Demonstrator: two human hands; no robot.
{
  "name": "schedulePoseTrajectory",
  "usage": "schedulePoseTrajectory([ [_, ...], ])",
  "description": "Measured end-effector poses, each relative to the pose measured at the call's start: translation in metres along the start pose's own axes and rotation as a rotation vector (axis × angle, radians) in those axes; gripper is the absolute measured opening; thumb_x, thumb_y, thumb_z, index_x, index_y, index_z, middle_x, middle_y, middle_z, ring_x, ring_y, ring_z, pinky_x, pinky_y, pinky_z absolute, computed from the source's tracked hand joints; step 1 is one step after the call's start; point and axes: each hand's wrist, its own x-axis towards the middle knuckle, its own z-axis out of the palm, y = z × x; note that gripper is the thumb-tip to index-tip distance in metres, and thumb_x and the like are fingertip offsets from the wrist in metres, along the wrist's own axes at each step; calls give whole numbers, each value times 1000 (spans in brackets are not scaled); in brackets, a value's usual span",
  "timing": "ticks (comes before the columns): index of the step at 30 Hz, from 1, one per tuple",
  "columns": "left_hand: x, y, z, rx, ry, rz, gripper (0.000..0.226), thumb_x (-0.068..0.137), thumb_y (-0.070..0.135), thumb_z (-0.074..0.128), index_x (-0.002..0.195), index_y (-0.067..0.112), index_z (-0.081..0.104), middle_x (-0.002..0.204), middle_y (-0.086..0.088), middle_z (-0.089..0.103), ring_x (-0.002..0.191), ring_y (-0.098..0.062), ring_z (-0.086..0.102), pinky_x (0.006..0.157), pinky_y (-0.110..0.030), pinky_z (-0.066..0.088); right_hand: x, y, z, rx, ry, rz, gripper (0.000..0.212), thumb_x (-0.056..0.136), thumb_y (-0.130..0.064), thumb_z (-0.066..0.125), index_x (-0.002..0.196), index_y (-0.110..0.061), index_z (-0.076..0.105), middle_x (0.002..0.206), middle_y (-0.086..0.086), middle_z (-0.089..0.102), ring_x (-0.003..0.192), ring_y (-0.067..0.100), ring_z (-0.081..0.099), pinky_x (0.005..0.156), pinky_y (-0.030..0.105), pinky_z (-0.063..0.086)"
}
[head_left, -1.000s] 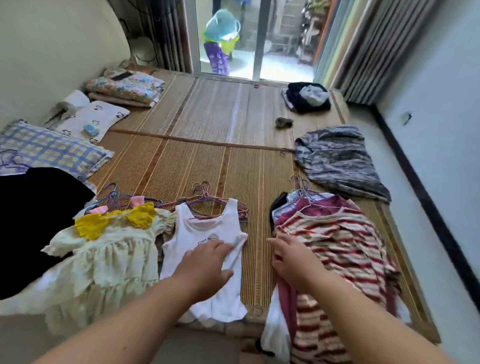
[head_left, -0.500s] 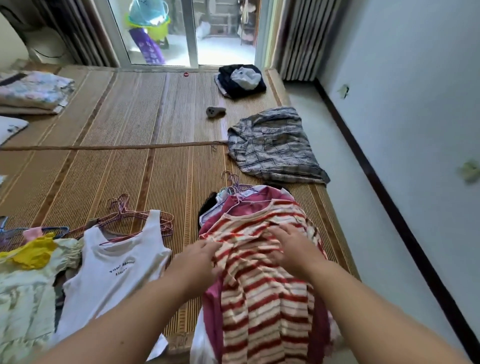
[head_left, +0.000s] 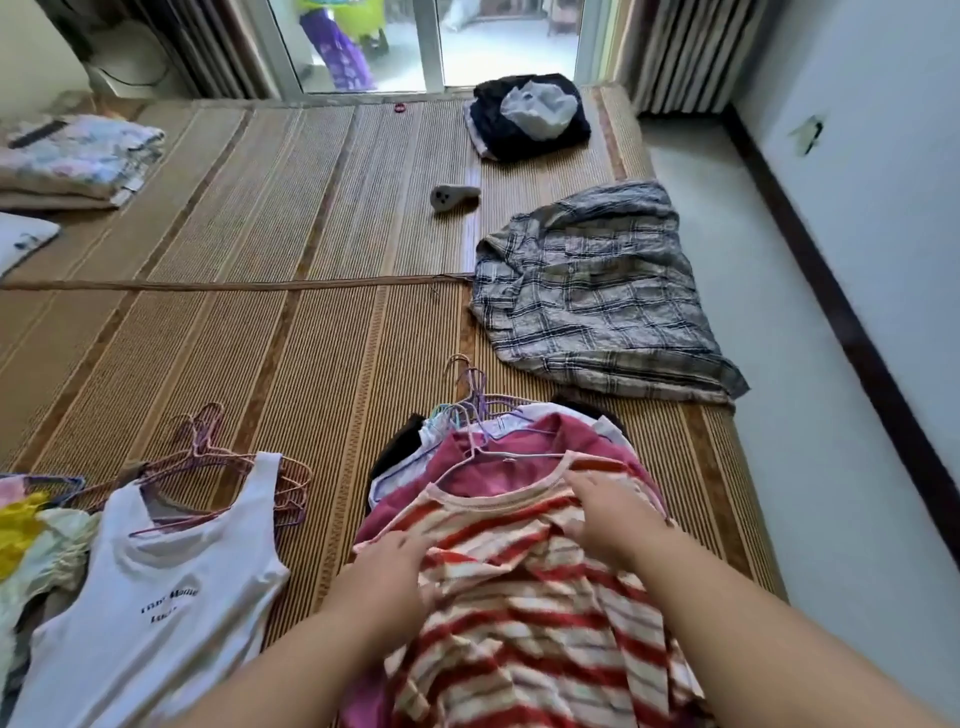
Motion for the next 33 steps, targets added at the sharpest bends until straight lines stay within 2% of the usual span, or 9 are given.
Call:
schedulePoseTrajectory([
  [5, 47, -17, 28, -10, -19, -59, 68, 86, 52, 52, 144, 48, 17, 154, 8, 23, 138, -20, 28, 112, -40, 29, 67, 24, 15, 22, 18, 69, 57, 94, -32, 40, 147, -16, 23, 153, 3, 26, 140, 24, 25, 110, 41, 25],
  [7, 57, -23, 36, -13, -6, -61, 71, 85, 55, 53, 144, 50, 13, 154, 11, 20, 139, -20, 27, 112, -39, 28, 85, 29, 17, 27, -46, 170, 60, 97, -38, 34, 150, -21, 12, 156, 2, 18, 143, 29, 14, 111, 53, 18],
  [10, 61, -30, 44, -21, -11, -78, 71, 84, 56, 53, 143, 52, 14, 154, 13, 19, 139, -22, 27, 110, -41, 31, 100, 30, 19, -51, -78, 271, 53, 93, -42, 30, 144, -29, 20, 148, 9, 31, 137, 34, 23, 106, 62, 18],
  [15, 47, -34, 41, -35, -3, -121, 72, 85, 49, 54, 147, 37, 20, 155, 4, 18, 140, -22, 23, 113, -43, 27, 83, 35, 6, 163, 30, 104, 25, 95, -41, 40, 112, -38, 58, 123, -3, 60, 118, 23, 50, 102, 44, 35],
  [19, 23, -30, 14, -80, 53, -133, 80, 85, 46, 59, 150, 33, 15, 156, 4, 14, 141, -22, 23, 115, -40, 25, 29, 24, -29, 541, 56, -71, 13, 89, -29, 62, 79, -34, 66, 84, -14, 66, 88, 10, 61, 81, 26, 46],
  [23, -13, -24, -24, -251, 258, -102, 63, 84, 41, 59, 137, 28, 26, 136, -2, 43, 124, -21, 42, 106, -41, 36, -39, 0, -71, 672, 23, -158, 16, 88, -23, 64, 78, -31, 72, 78, -10, 71, 70, 1, 62, 66, 14, 49],
  [25, -38, -20, -46, -235, 335, -130, 59, 85, 44, 55, 132, 28, 22, 132, -2, 39, 122, -22, 35, 105, -41, 35, -70, -15, -94, 705, 49, -173, 17, 88, -21, 64, 78, -30, 74, 79, -9, 72, 70, 1, 64, 63, 12, 49],
  [28, -77, -20, -75, -117, 421, -208, 63, 85, 50, 52, 131, 29, 16, 131, -5, 19, 123, -27, 20, 109, -42, 24, -112, -38, -125, 723, 42, -176, 10, 87, -23, 65, 86, -24, 75, 86, 0, 73, 80, 13, 67, 75, 27, 55],
  [33, -152, -36, -120, -131, 472, -185, 25, 92, 48, 44, 113, 35, 47, 120, 3, 34, 114, -29, 35, 101, -40, 30, -174, -92, -155, 754, 28, -222, 10, 86, -14, 65, 84, -15, 75, 88, 8, 71, 75, 16, 65, 65, 23, 55],
])
